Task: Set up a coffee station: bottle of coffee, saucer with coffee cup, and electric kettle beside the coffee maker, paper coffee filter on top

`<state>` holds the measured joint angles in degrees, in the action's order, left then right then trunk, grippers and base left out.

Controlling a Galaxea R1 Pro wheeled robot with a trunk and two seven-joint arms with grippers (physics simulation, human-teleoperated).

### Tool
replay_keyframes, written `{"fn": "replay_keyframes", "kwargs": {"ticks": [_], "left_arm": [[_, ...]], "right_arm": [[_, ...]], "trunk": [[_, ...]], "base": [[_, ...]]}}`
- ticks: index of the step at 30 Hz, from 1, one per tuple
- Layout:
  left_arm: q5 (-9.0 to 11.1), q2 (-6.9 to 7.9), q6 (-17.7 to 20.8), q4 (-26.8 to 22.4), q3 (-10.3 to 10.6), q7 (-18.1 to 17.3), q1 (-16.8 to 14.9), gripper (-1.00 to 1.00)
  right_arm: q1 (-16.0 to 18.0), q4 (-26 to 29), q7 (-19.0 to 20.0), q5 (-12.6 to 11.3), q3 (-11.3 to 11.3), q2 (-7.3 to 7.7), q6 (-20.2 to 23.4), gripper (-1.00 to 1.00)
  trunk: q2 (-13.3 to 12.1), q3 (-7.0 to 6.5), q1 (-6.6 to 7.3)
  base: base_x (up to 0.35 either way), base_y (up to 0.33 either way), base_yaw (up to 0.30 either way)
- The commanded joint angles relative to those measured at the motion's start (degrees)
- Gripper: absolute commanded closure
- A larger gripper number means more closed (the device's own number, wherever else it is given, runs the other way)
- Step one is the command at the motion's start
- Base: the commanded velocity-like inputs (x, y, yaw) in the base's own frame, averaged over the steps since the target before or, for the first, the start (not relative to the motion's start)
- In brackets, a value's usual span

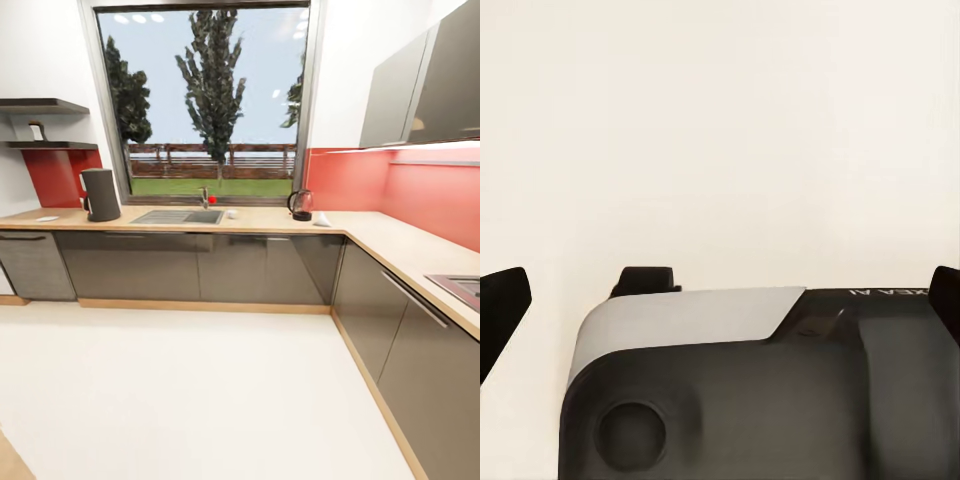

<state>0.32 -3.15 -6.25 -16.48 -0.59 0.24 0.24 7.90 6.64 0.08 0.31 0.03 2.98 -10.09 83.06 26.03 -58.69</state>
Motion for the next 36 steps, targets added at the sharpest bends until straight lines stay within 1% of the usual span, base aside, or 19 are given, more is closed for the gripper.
{"fn": "replay_keyframes", "kwargs": {"ticks": [1, 28, 36], "left_arm": [[0.0, -0.01, -0.1, -0.1, -0.1, 0.0, 0.0, -1.0], [0.0, -0.01, -0.1, -0.1, -0.1, 0.0, 0.0, -1.0], [0.0, -0.01, -0.1, -0.1, -0.1, 0.0, 0.0, -1.0]], "right_arm": [[0.0, -0.1, 0.0, 0.0, 0.0, 0.01, -0.2, -1.0], [0.0, -0.1, 0.0, 0.0, 0.0, 0.01, -0.2, -1.0], [0.0, -0.1, 0.0, 0.0, 0.0, 0.01, -0.2, -1.0]], "trunk": [[0.0, 0.05, -0.03], [0.0, 0.05, -0.03], [0.0, 0.05, -0.03]], "base": [[0.327, 0.0, 0.0], [0.327, 0.0, -0.001], [0.327, 0.0, -0.109]]}}
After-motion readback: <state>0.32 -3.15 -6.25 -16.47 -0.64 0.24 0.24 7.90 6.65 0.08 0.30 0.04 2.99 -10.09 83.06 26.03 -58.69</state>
